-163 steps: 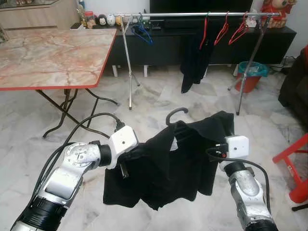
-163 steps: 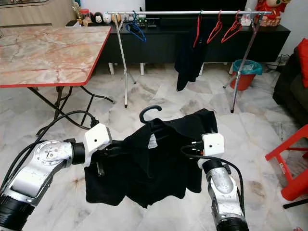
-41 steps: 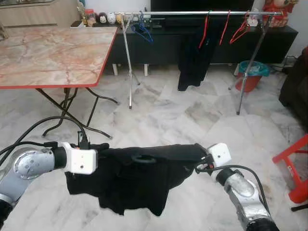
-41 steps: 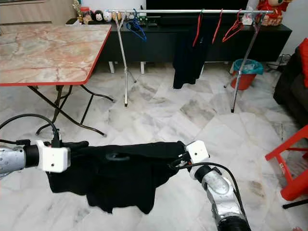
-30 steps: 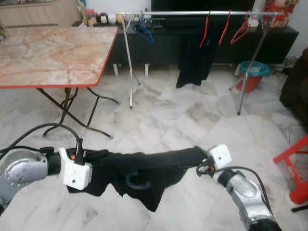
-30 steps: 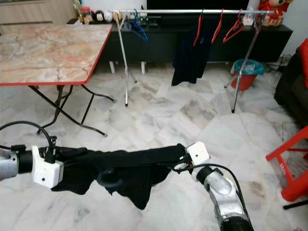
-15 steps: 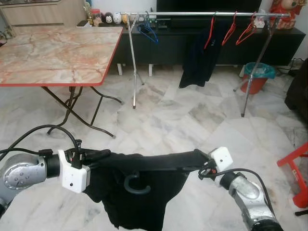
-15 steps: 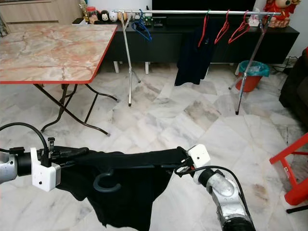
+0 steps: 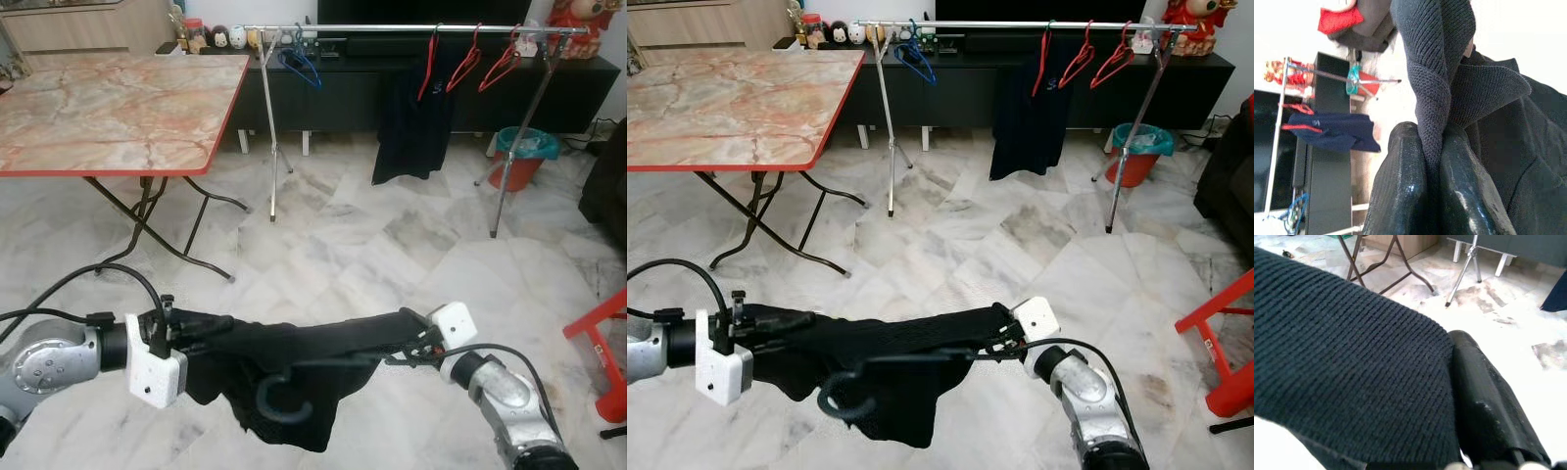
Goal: Hang hanger
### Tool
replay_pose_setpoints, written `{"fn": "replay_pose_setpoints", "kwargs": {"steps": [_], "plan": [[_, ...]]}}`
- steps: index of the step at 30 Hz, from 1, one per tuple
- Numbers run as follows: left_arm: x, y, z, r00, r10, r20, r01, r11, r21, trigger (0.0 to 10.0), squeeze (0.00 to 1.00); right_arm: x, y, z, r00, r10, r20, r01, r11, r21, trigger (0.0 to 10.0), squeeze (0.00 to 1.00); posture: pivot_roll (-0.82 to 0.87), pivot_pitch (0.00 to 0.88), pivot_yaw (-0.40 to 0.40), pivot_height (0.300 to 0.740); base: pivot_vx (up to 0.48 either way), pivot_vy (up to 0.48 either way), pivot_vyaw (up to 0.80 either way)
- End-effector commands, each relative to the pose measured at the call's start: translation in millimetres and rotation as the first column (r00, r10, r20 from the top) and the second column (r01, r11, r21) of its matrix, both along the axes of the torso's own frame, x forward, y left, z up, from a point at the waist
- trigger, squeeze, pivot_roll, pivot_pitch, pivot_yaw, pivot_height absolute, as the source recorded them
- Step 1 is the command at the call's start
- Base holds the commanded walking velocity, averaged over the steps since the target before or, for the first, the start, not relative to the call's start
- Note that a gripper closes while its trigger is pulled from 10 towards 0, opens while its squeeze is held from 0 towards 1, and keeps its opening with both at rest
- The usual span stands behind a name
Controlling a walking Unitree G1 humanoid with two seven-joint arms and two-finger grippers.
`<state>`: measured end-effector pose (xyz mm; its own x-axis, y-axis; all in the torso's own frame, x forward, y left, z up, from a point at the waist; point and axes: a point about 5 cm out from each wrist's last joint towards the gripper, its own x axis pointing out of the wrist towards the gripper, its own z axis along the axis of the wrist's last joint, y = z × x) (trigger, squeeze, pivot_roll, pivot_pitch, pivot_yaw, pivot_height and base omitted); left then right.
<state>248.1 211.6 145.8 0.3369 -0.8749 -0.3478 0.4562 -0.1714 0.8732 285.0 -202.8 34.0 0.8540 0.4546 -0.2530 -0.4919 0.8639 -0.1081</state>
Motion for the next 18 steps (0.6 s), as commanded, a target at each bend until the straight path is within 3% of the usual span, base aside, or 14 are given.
{"fn": "replay_pose_setpoints", "kwargs": {"steps": [1, 13, 14, 15, 17, 18], "plan": [[-1.0, -5.4, 7.0, 0.998, -0.056, 0.031, 0.056, 0.998, -0.023, 10.0, 0.0, 1.9, -13.5, 2.2, 0.997, -0.075, 0.006, 0.075, 0.997, 0.008, 0.0, 0.0, 0.11, 0.0, 0.02, 0.74, 0.0, 0.0, 0.0], [-5.2, -27.9, 7.0, 0.989, -0.145, 0.041, 0.148, 0.983, -0.11, 10.0, 0.0, -1.5, -13.5, -5.6, 0.996, -0.092, -0.02, 0.092, 0.996, -0.001, 0.0, 0.0, 0.11, 0.0, 0.027, 0.74, 0.0, 0.0, 0.0], [-5.4, -28.8, 6.7, 0.988, -0.147, 0.039, 0.15, 0.982, -0.115, 10.0, 0.0, -1.9, -13.1, -6.7, 0.995, -0.095, -0.024, 0.095, 0.995, -0.003, 3.6, 0.0, 0.11, 0.0, 0.027, 0.74, 0.0, 0.0, 0.0], [-5.3, -30.3, 5.7, 0.988, -0.148, 0.035, 0.152, 0.981, -0.118, 10.0, 0.0, -2.7, -11.5, -9.6, 0.994, -0.104, -0.035, 0.104, 0.994, -0.016, 10.0, 0.0, 0.1, 0.0, 0.027, 0.74, 0.0, 0.0, 0.0], [-5.0, -32.1, 5.1, 0.988, -0.15, 0.031, 0.153, 0.981, -0.123, 10.0, 0.0, -3.3, -8.2, -12.9, 0.993, -0.11, -0.053, 0.11, 0.994, -0.011, 10.0, 0.0, 0.1, 0.0, 0.027, 0.74, 0.0, 0.0, 0.0], [-4.9, -32.7, 5.2, 0.988, -0.151, 0.03, 0.153, 0.98, -0.126, 10.0, 0.0, -3.2, -7.4, -13.1, 0.992, -0.111, -0.053, 0.111, 0.994, -0.006, 10.0, 1.0, 0.11, 0.0, 0.027, 0.74, 0.0, 0.0, 0.0]]}}
